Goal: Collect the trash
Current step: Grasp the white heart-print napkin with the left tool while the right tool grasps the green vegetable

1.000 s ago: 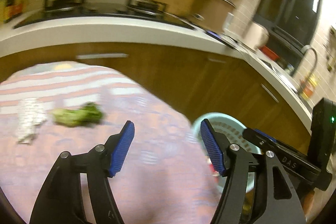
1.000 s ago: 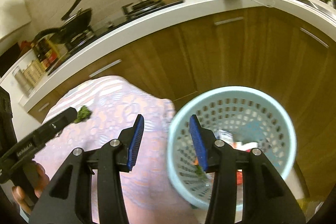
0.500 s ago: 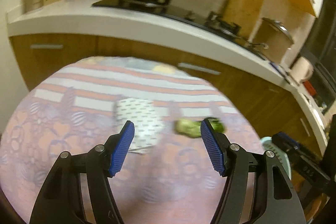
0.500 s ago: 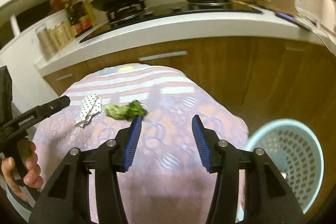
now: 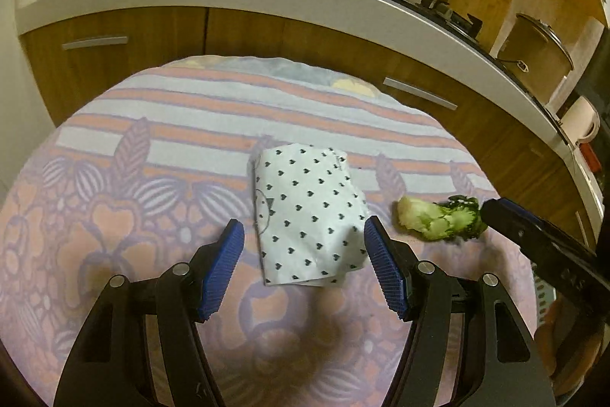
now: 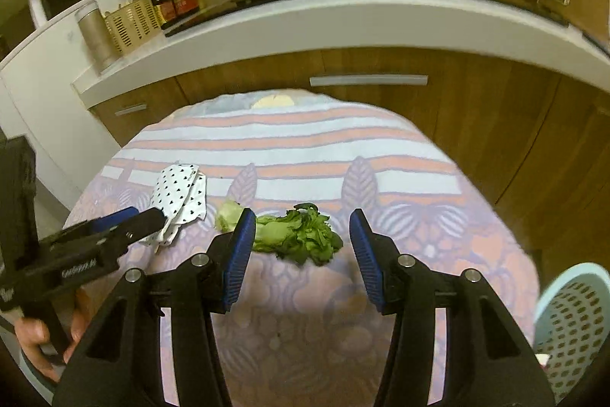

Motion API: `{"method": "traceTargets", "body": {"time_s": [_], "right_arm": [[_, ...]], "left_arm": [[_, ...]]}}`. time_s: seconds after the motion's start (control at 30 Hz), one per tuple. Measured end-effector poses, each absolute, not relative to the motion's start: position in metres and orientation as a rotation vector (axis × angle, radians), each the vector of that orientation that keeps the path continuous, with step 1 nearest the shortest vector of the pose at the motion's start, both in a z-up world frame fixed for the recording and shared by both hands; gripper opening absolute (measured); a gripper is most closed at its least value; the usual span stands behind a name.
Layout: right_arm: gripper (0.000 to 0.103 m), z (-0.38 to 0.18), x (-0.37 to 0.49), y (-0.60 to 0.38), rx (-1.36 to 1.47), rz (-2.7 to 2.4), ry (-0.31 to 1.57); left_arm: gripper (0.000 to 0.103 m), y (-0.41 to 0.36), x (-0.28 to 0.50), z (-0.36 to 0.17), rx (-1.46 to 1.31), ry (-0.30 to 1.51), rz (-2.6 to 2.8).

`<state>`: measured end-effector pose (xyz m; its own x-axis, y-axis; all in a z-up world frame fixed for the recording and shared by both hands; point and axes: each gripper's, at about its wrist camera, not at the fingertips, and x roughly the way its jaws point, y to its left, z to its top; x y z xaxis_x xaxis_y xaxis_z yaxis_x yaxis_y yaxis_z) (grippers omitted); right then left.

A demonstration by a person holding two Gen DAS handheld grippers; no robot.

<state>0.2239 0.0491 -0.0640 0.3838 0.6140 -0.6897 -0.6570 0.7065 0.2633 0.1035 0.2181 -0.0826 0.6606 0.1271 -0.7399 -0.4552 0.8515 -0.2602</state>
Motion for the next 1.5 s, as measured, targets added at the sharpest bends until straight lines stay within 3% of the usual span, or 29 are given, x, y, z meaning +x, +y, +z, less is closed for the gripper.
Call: {"method": "traceTargets", "body": {"time_s": [0.1,0.13,0.33,0.67,0.77,0.83,0.97,1.07,1.27,1.5], "right_arm": [[0.045,-0.074,0.227,0.053,-0.048,0.83,0.904],[0.033,-0.076,0.226,0.056,-0.055,0.839,0.915],[0.018,-0.063,0.199,0.055,-0.093,0.82,0.882],[0.018,-0.061,0.139,0.052,-0.195,0.856,0.892],[0.03,-0.062,0.143,0.046,-0.198,0.834,0.866],[0.058,-0.064,0.147,0.044,-0.196,0.808,0.849],[0.06,-0.07,0.15,0.049,-0.188,0.826,0.82],[0.071,-0.082,0.148,0.059,-0.198,0.84,0.823],[0.071,-0.091,0.153,0.078,-0.259,0.831,0.859],[0.032,-0.089,0.157,0.085,-0.268,0.857,0.858]], "left_arm": [[0.064,0.221,0.1,-0.085,-0.451,0.768,0.334],[0.064,0.222,0.1,-0.085,-0.451,0.765,0.332],[0.052,0.231,0.092,-0.086,-0.493,0.734,0.331],[0.051,0.241,0.083,-0.086,-0.569,0.692,0.31],[0.054,0.242,0.081,-0.086,-0.579,0.677,0.29],[0.061,0.241,0.081,-0.085,-0.577,0.673,0.289],[0.066,0.239,0.081,-0.084,-0.57,0.667,0.292],[0.067,0.236,0.082,-0.083,-0.551,0.663,0.304],[0.067,0.233,0.093,-0.083,-0.539,0.704,0.276],[0.067,0.227,0.106,-0.083,-0.522,0.781,0.257]]}}
